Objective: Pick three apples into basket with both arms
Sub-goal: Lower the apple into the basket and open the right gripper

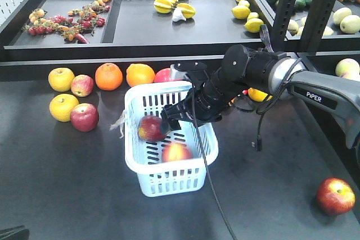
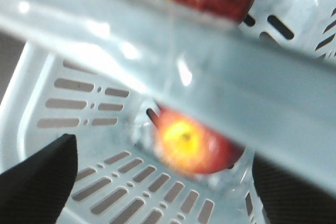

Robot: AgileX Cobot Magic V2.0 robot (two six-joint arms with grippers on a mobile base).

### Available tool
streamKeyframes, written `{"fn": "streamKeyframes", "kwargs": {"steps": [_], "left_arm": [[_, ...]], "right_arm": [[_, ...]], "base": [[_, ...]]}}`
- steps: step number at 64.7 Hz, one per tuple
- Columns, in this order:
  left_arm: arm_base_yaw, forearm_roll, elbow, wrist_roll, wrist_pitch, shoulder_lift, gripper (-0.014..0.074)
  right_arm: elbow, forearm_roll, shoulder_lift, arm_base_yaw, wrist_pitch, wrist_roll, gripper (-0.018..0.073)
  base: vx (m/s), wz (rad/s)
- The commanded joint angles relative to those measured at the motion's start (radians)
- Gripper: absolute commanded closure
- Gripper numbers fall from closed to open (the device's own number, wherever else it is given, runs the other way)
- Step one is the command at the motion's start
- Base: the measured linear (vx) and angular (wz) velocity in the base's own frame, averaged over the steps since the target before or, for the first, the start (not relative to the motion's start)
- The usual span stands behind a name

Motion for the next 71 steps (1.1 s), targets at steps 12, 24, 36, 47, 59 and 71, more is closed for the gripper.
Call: {"fn": "streamKeyframes", "kwargs": {"steps": [12,24,36,47,59,71], "left_arm": [[-0.001,-0.023,-0.023,-0.008,-0.060,0.008,0.0603],[-0.001,-0.023,-0.023,-0.008,-0.060,0.008,0.0603],[-0.001,-0.023,-0.023,-0.008,-0.060,0.008,0.0603],[-0.001,-0.023,-0.023,-0.008,-0.060,0.008,0.0603],[-0.001,-0.023,-0.023,-0.008,-0.060,0.008,0.0603],[-0.001,-0.023,-0.023,-0.008,-0.060,0.008,0.0603]], "right_arm": [[-0.026,0.055,-0.064,-0.001,-0.043,-0.012,-0.0008],[-0.027,0.061,-0.070,-0.002,0.003,0.000,0.0070],[-0.027,-0.005,-0.123,-0.004,0.155,0.007,0.0134],[-0.026,-0.115,-0.236,-0.037,0.239,0.084,0.0143],[-0.026,-0.281,-0.348,-0.147,0.365,0.171,0.0141],[0.004,-0.352,-0.415,-0.297,0.420,0.207,0.0105]], "base": [[0.00,0.00],[0.00,0.00],[0.00,0.00],[0.00,0.00],[0.00,0.00],[0.00,0.00]]}}
